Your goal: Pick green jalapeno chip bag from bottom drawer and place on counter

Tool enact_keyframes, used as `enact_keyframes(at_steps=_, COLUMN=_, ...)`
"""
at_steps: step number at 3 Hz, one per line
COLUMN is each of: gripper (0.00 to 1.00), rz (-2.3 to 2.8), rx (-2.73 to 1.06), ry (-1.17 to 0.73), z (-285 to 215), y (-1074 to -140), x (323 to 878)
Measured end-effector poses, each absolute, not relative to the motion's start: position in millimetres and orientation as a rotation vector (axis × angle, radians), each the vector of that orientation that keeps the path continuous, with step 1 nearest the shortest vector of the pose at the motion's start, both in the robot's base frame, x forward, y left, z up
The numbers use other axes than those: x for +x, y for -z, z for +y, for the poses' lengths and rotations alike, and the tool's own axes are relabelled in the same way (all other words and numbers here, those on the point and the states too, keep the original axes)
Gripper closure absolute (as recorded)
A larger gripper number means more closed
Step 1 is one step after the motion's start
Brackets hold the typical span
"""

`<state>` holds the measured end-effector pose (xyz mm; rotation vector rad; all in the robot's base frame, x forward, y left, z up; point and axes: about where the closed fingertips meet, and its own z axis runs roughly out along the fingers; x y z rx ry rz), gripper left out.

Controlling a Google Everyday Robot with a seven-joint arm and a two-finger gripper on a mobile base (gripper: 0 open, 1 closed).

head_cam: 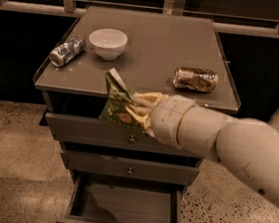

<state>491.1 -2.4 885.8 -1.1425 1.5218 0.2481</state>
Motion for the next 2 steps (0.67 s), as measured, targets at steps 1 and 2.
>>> enact_keyframes(at_steps=1, gripper=1.0, rz=1.444, rx=-1.201, ry=-0.172, z=7, y=-935, x=523)
enact_keyframes(at_steps=2, gripper=1.0, rz=1.388, rx=-1.229, ry=-0.106, z=16, y=-975, x=550)
